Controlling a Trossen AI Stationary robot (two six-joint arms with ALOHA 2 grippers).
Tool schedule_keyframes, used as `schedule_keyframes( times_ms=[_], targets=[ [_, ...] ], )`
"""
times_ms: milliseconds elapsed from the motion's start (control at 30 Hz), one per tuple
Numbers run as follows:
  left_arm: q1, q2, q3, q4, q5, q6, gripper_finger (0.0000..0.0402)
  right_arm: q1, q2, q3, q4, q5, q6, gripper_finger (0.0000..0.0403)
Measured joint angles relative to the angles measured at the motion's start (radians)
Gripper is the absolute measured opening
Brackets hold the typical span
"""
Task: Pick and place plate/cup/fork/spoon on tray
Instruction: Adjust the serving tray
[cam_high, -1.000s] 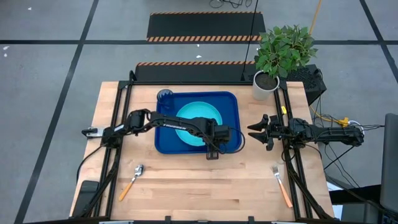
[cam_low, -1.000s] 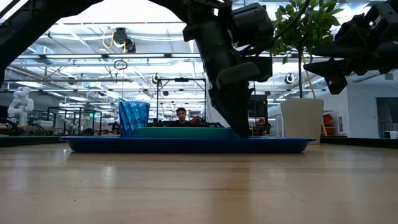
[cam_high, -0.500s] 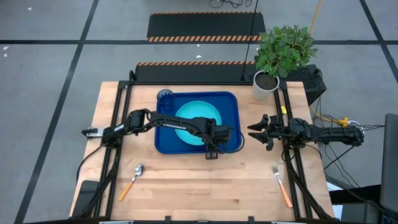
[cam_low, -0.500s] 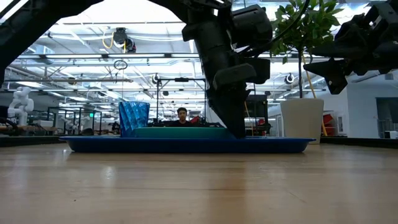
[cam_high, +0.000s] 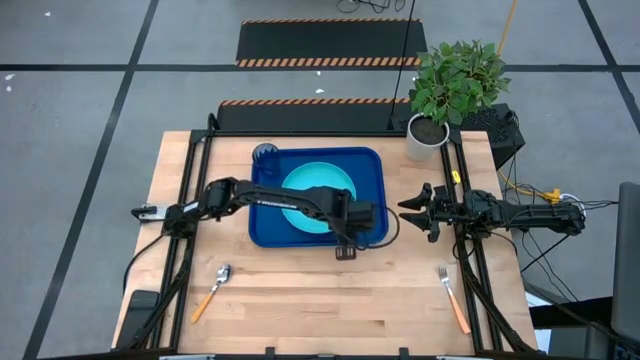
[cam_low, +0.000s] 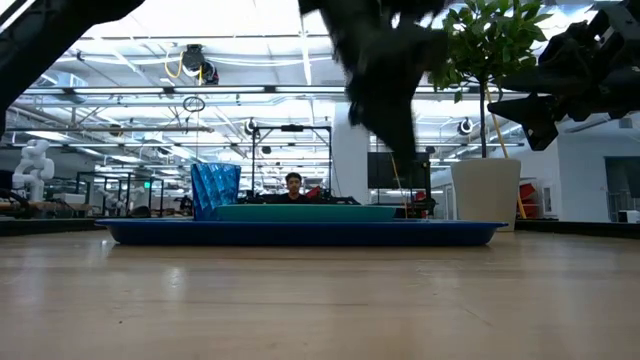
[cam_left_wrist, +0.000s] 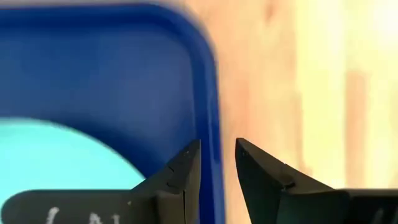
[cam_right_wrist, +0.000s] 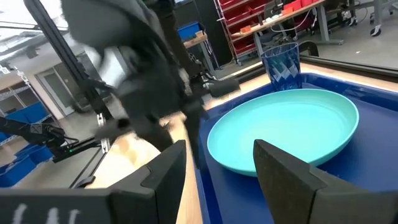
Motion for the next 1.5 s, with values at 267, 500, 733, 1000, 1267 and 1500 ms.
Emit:
schedule_keyframes(
  times_ms=[267, 500, 733, 1000, 1267, 1500],
  targets=[
    [-0.02, -0.02, 0.146, -0.094, -0.13, -0.003, 0.0102, 0.0, 0.0, 0.0, 0.002, 0.002, 0.016, 0.0183],
    [-0.011, -0.039, 0.147, -0.141, -0.271, -0.024, 0.0102, 0.0, 0.005, 0.0, 0.01, 0.009, 0.019, 0.0183],
    [0.066, -0.038, 0.099, 0.122, -0.272, 0.071, 0.0102, -0.001, 0.009, 0.0, 0.025, 0.085, -0.023, 0.0183],
    [0.188, -0.035, -0.04, 0.223, -0.233, 0.06, 0.0102, 0.0, 0.009, 0.0, 0.107, 0.079, -0.034, 0.0183],
    [0.217, -0.048, -0.046, 0.054, -0.261, 0.112, 0.0102, 0.0, 0.009, 0.0, 0.098, 0.088, -0.082, 0.0183],
    [0.22, -0.095, -0.044, 0.004, -0.235, 0.186, 0.0102, -0.001, 0.01, 0.0, 0.099, 0.171, -0.102, 0.0183]
  ],
)
